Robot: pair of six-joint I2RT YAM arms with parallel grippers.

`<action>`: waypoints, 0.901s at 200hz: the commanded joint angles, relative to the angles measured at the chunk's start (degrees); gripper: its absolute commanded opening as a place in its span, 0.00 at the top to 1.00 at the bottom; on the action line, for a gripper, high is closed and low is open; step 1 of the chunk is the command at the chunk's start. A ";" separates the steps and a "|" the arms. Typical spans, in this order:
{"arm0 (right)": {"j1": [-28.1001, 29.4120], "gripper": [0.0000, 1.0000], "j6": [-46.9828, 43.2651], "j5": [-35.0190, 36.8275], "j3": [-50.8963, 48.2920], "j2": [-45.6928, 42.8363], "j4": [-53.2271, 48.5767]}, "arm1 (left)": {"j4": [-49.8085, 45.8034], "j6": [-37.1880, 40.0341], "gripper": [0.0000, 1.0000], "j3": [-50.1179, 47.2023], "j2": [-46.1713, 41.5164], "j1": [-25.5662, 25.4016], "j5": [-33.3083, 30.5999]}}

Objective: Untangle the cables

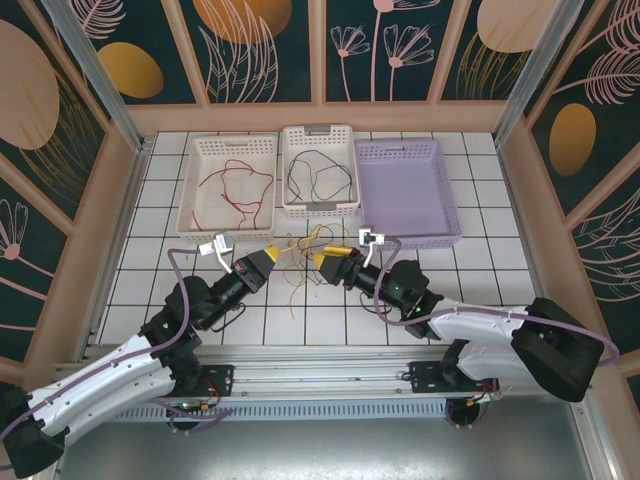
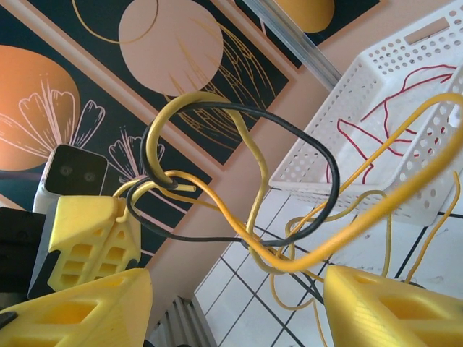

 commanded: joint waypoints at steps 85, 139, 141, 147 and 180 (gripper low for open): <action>1.76 0.52 -1.16 2.02 5.68 5.84 4.92 | 2.16 -0.66 1.00 -1.26 -1.54 0.22 0.88; 1.72 0.60 -1.78 3.65 5.23 4.97 3.88 | 1.61 -0.43 1.00 -0.82 -1.51 0.21 0.73; 1.75 0.60 -1.77 3.69 5.23 4.97 3.89 | 1.61 -0.36 1.00 -0.76 -1.40 0.23 0.74; 1.76 0.61 -1.77 3.84 5.28 4.97 3.93 | 1.62 -0.30 1.00 -0.71 -1.32 0.21 0.81; 1.77 0.67 -2.06 4.78 5.41 4.87 4.20 | 1.56 -0.39 1.00 -0.50 -1.29 0.22 1.01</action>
